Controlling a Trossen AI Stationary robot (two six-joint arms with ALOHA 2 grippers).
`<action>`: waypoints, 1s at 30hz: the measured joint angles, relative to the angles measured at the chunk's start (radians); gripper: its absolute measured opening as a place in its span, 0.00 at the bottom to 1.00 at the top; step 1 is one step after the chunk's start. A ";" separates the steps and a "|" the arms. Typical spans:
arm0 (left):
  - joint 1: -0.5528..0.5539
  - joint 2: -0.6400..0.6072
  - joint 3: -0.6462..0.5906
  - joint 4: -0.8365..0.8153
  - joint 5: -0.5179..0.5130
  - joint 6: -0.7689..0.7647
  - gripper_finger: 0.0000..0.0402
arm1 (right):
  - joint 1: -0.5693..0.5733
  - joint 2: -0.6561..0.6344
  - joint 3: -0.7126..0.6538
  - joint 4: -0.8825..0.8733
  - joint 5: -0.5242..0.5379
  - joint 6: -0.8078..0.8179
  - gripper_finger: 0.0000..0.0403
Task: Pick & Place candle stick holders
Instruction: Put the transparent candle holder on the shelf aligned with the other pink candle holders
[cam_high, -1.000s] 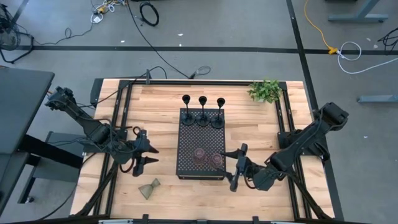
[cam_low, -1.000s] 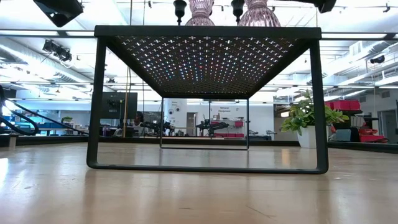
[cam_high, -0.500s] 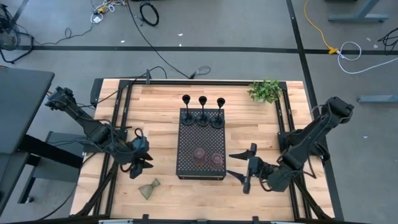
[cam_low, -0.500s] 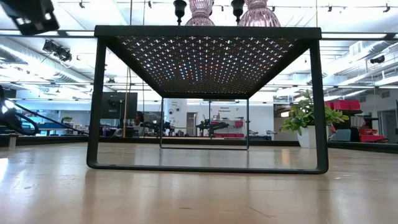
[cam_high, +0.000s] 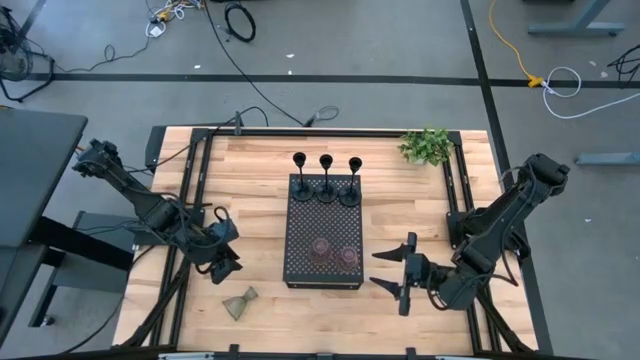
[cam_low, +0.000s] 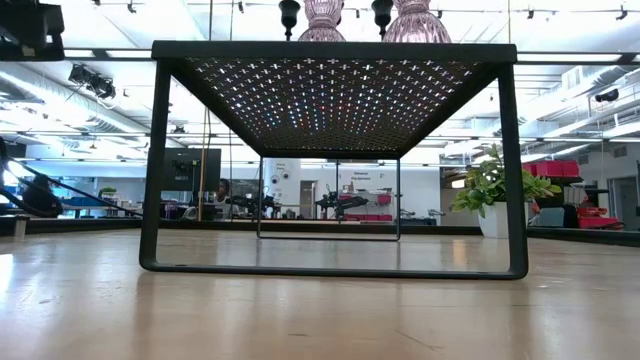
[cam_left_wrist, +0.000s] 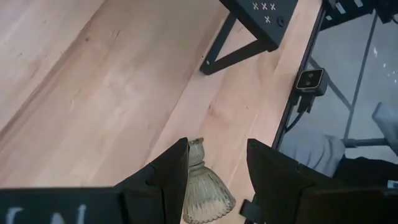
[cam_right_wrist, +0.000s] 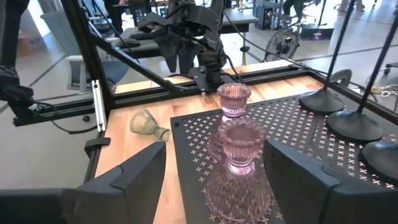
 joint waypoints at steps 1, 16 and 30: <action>0.000 0.003 0.000 0.000 -0.002 0.000 0.41 | 0.000 0.000 0.000 0.000 -0.007 0.000 0.65; 0.000 0.253 0.001 0.004 0.149 -0.159 0.41 | 0.000 0.000 0.000 0.000 -0.022 0.000 0.65; 0.000 0.446 0.001 0.097 0.317 -0.310 0.41 | 0.000 0.000 0.000 0.015 -0.098 0.046 0.65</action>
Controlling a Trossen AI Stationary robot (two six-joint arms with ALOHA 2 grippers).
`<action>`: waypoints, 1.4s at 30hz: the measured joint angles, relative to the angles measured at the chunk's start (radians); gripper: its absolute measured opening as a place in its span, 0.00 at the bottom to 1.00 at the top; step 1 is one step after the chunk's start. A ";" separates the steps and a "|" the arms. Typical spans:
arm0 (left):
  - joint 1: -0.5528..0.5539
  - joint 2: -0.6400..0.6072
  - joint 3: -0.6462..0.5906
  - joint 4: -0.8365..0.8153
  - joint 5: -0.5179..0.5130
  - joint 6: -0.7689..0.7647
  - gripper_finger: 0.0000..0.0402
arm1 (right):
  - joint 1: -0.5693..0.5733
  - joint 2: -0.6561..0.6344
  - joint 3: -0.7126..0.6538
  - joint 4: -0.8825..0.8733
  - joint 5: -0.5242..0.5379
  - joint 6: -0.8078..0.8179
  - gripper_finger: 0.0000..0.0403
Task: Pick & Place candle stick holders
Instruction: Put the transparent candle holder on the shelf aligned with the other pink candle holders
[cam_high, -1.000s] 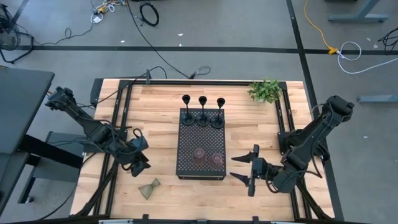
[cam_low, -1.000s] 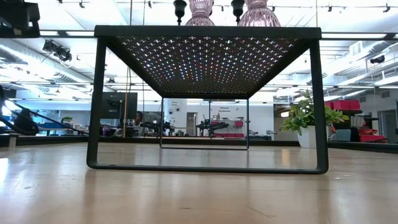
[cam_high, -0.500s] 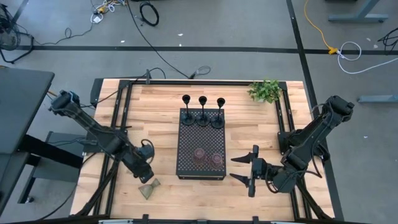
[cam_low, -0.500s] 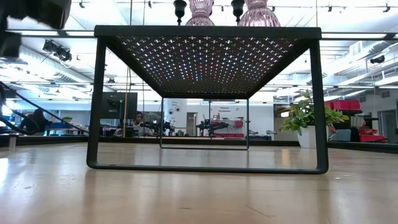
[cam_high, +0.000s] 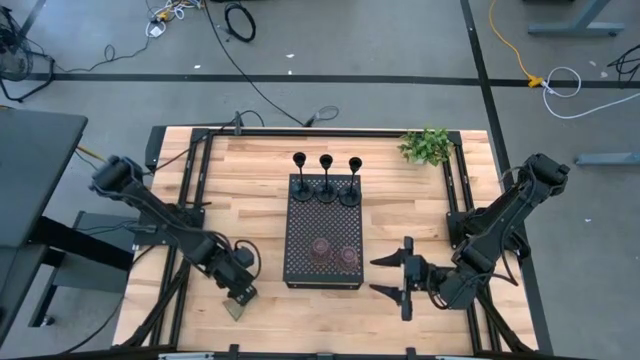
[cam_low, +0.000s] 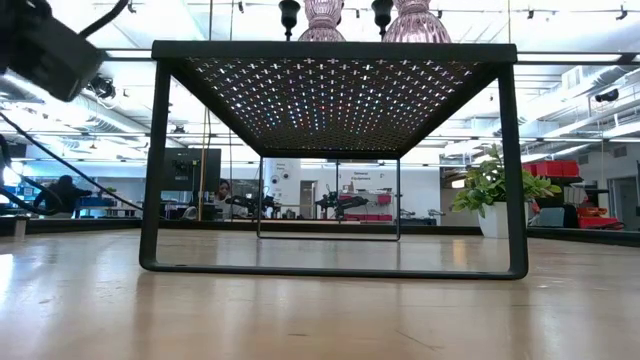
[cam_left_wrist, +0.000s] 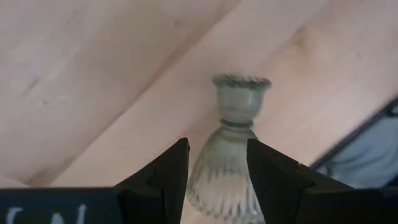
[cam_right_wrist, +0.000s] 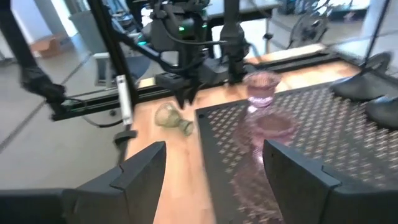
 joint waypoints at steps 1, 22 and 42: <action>0.000 0.009 0.000 -0.001 -0.002 -0.004 0.41 | 0.000 0.000 0.000 0.000 -0.016 0.015 0.65; 0.002 0.058 -0.001 0.001 0.046 -0.001 0.41 | -0.008 0.000 0.000 0.040 -0.017 -0.020 0.65; 0.036 0.091 -0.001 0.070 0.097 -0.046 0.41 | -0.008 0.000 0.000 0.046 0.002 -0.021 0.65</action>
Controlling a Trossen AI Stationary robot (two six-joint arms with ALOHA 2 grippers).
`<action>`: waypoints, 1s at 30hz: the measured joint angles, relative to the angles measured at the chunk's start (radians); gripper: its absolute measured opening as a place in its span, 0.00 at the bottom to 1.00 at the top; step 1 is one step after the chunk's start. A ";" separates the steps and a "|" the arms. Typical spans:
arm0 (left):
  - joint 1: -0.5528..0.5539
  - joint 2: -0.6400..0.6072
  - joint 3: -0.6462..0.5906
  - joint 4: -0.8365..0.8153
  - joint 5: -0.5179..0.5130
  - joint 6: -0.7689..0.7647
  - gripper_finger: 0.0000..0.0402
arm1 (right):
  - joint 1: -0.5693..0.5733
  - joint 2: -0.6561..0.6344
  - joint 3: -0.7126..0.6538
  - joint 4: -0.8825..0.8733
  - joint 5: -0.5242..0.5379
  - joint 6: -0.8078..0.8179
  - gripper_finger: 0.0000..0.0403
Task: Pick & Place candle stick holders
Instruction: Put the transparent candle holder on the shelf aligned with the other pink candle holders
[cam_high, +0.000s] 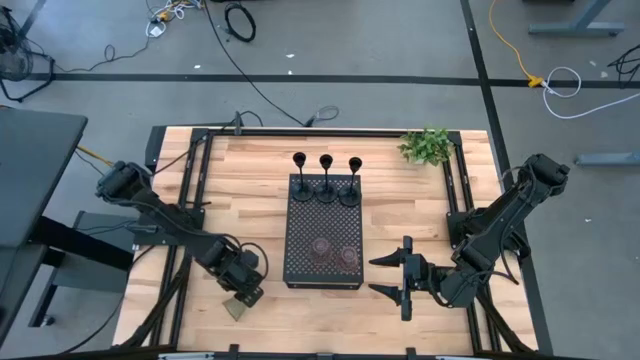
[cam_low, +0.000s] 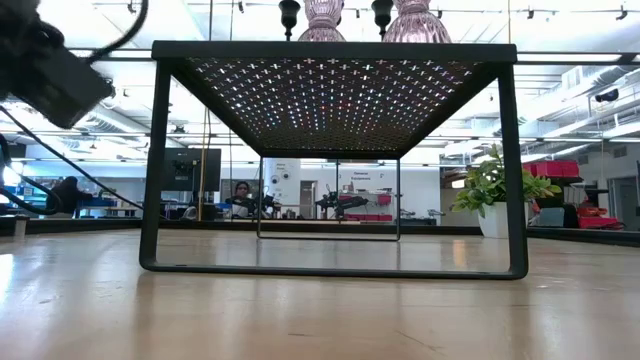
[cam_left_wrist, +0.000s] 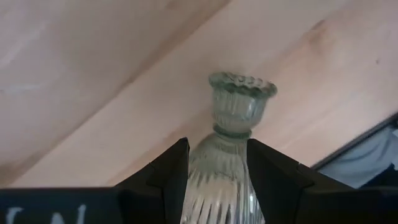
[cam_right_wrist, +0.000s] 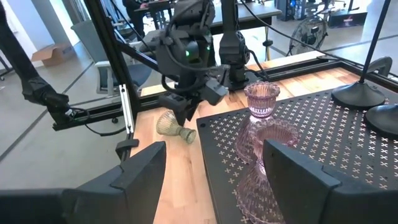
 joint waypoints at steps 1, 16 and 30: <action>0.004 0.016 0.000 0.006 0.014 0.003 0.41 | 0.000 0.000 0.000 0.000 0.000 0.000 0.65; 0.042 0.141 0.003 0.077 0.181 0.101 0.41 | 0.000 0.000 0.000 0.000 0.000 0.000 0.65; 0.046 0.149 0.000 0.043 0.141 0.087 0.41 | 0.000 0.000 0.000 0.000 0.000 0.000 0.65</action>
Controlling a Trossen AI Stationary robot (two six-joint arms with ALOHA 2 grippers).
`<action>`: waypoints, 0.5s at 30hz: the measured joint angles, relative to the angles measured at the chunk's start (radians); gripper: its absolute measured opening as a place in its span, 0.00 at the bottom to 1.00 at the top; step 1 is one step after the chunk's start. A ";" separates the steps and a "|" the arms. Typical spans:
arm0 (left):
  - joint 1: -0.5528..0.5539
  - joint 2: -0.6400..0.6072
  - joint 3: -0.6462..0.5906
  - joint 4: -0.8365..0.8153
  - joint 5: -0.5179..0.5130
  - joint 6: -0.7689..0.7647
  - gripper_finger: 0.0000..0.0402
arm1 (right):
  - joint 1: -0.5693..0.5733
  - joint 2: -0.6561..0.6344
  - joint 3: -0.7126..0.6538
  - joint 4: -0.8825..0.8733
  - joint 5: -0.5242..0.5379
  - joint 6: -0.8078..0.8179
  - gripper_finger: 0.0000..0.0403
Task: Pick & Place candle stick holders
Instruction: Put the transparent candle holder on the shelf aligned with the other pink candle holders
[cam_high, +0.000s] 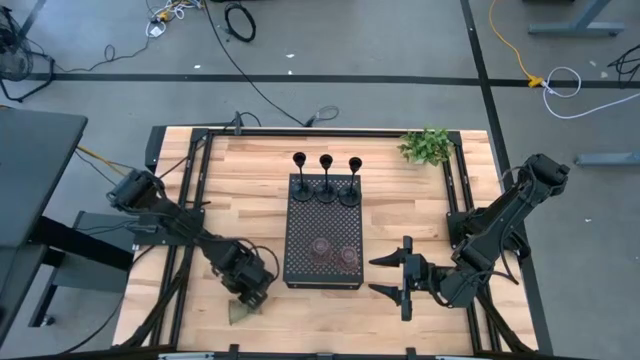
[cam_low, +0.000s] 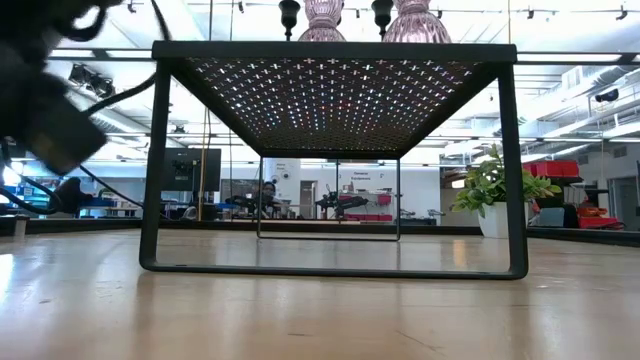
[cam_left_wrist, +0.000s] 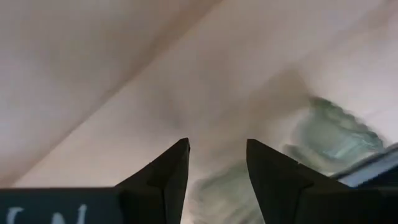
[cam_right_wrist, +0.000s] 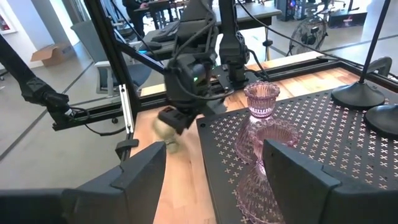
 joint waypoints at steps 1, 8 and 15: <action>-0.006 0.003 0.000 -0.013 0.008 -0.002 0.41 | 0.000 0.000 0.000 0.000 0.000 0.000 0.65; 0.037 -0.018 -0.003 -0.119 0.001 0.083 0.41 | -0.005 0.000 0.000 0.003 0.000 0.000 0.65; 0.084 -0.024 -0.002 -0.140 -0.056 0.180 0.41 | -0.007 0.000 0.000 0.005 0.000 0.016 0.65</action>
